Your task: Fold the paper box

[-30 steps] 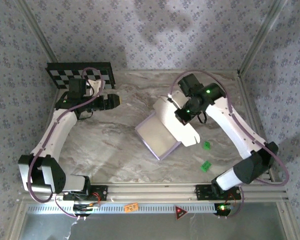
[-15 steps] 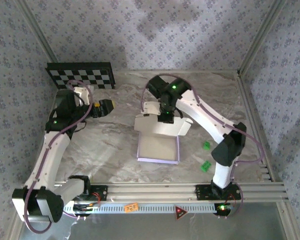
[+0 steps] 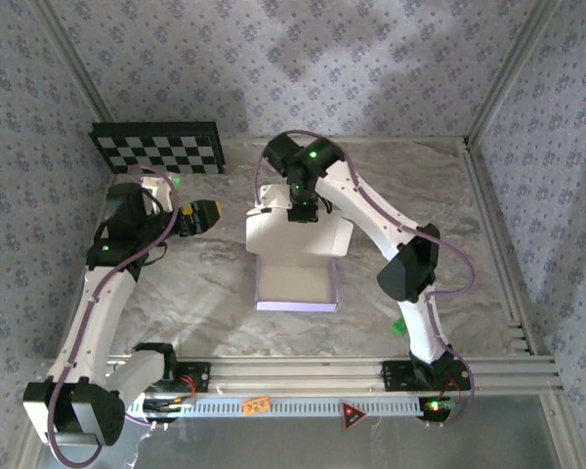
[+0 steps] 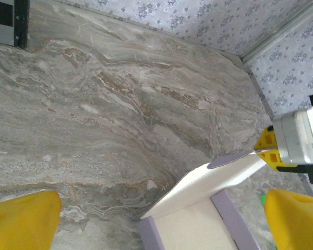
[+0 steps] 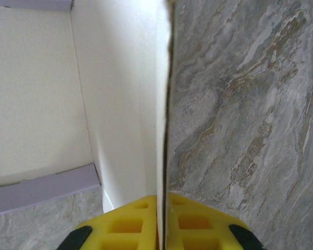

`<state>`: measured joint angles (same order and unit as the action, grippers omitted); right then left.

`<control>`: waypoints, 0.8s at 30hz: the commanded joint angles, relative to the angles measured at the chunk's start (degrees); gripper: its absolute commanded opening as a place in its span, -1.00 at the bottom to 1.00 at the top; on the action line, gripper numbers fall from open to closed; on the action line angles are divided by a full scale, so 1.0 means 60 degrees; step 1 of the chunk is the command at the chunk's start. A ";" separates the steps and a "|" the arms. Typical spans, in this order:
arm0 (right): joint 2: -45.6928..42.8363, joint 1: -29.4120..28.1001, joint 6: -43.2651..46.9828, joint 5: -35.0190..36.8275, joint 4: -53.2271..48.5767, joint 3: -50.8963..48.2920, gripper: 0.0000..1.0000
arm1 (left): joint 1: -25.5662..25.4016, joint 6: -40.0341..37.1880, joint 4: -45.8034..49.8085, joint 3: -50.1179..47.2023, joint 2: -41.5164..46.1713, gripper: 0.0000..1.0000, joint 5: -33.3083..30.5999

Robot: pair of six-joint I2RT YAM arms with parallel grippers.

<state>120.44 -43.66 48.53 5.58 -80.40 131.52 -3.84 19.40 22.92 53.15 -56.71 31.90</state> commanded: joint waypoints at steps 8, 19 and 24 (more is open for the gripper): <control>-0.0912 0.0165 -0.0561 -0.1096 0.0060 0.0351 -0.16 | -0.0838 -0.1043 0.0223 0.0010 -0.0379 0.95 -0.0256; -0.5659 0.1800 -0.4214 -0.3048 0.5453 -0.6291 0.13 | -0.1227 -0.1517 -0.0484 -0.0298 -0.1148 0.88 -0.0292; -0.8018 0.2886 -0.5445 -0.3822 0.7916 -0.9747 0.24 | -0.1364 -0.1621 -0.1118 -0.0615 -0.1428 0.84 -0.0217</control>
<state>76.97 -28.62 23.29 -12.45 -44.95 80.12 -11.38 11.35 19.94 50.41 -64.66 30.15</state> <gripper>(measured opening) 0.611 0.923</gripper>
